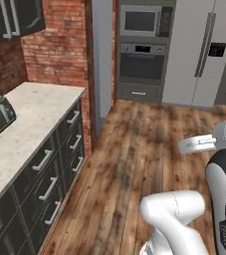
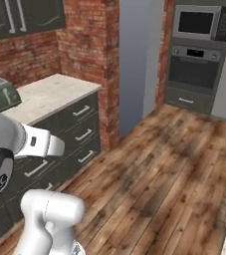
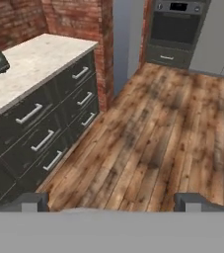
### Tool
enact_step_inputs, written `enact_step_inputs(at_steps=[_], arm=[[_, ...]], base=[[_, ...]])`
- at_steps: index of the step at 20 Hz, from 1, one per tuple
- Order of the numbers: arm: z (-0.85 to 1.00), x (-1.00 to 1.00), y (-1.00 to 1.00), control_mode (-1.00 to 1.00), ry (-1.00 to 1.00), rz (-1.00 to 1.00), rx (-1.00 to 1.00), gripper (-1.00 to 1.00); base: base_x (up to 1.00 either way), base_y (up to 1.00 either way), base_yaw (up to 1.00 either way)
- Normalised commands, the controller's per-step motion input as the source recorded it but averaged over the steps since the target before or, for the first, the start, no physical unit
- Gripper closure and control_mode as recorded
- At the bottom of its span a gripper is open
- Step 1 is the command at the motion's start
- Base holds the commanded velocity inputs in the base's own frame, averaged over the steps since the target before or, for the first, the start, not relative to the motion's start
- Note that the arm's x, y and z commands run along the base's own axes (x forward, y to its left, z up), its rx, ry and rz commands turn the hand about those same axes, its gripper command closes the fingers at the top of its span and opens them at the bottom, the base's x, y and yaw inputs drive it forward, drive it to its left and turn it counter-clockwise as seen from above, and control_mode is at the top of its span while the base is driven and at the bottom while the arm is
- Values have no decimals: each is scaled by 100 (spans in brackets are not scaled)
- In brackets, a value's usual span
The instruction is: Retrieve the fish from the fridge and place it on the saucepan with marinade on the stove.
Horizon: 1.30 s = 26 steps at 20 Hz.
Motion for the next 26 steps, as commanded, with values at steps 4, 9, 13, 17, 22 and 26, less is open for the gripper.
enact_step_inputs(at_steps=[4,9,13,17,22,26], arm=[[0,0,0,100,0,0,0,-100],[0,0,0,100,0,0,0,-100],[0,0,0,100,0,0,0,-100],[0,0,0,100,0,0,0,-100],[0,0,0,100,0,0,0,-100],[0,0,0,100,0,0,0,-100]], base=[[19,-11,-58],[93,7,-30],[100,0,-13],[100,-1,-9],[100,-17,-5],[100,-42,0]])
